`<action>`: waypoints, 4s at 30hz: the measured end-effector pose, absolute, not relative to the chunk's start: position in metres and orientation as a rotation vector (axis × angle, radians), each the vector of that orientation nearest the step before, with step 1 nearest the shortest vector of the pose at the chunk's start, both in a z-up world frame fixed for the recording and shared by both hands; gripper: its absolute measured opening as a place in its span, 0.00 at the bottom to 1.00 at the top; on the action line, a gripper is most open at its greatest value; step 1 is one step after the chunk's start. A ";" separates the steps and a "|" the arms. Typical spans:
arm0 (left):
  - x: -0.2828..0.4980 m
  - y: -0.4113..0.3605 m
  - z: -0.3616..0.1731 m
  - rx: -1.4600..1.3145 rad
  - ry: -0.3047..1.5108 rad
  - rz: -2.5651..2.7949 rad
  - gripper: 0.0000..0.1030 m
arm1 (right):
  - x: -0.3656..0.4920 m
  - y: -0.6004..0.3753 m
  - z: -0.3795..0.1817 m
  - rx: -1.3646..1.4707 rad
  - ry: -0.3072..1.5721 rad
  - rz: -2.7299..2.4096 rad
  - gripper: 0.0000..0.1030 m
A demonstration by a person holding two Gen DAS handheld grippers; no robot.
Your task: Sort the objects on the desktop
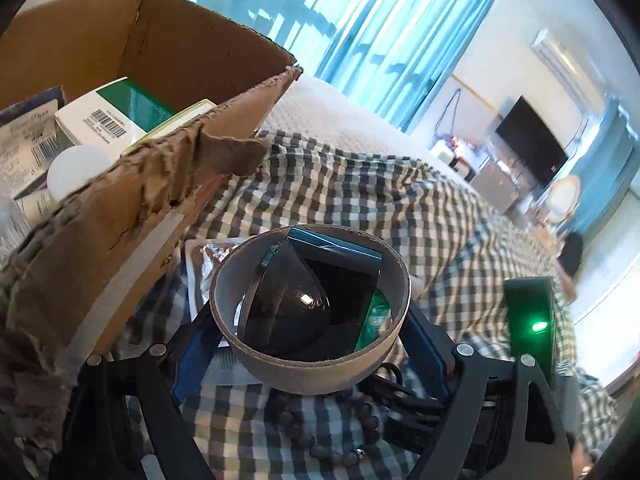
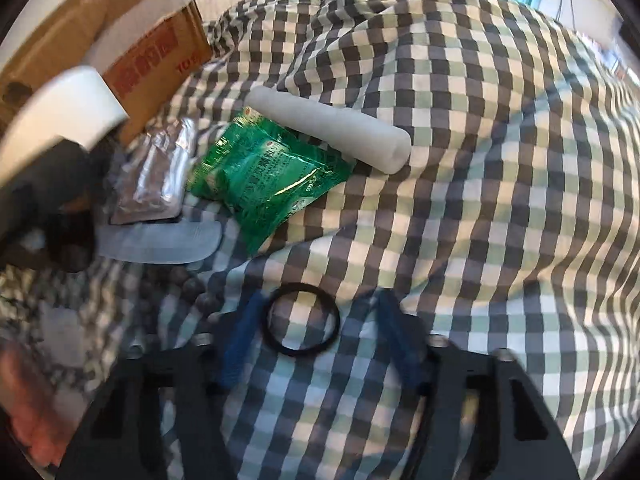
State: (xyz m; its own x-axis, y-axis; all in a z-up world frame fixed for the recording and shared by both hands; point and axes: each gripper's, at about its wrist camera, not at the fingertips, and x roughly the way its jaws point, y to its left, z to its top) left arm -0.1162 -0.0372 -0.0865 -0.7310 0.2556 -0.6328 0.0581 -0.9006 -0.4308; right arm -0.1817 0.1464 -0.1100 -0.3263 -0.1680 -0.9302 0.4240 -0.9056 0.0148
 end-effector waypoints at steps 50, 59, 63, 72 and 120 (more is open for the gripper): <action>-0.046 0.021 -0.042 -0.779 -0.062 2.605 0.85 | -0.095 0.190 0.040 1.177 -0.176 -2.282 0.04; -0.050 -0.007 -0.012 -0.820 -0.219 2.716 0.85 | -0.083 0.181 0.059 1.089 -0.106 -2.307 0.03; -0.054 -0.026 0.013 -0.837 -0.306 2.749 0.85 | -0.078 0.161 0.068 1.046 0.005 -2.332 0.03; -0.067 -0.100 0.074 -0.787 -0.141 3.013 0.85 | -0.081 0.080 0.082 0.953 0.114 -2.239 0.03; -0.066 0.040 -0.091 -1.415 0.058 2.434 1.00 | -0.088 0.223 0.014 1.345 -0.054 -2.432 0.72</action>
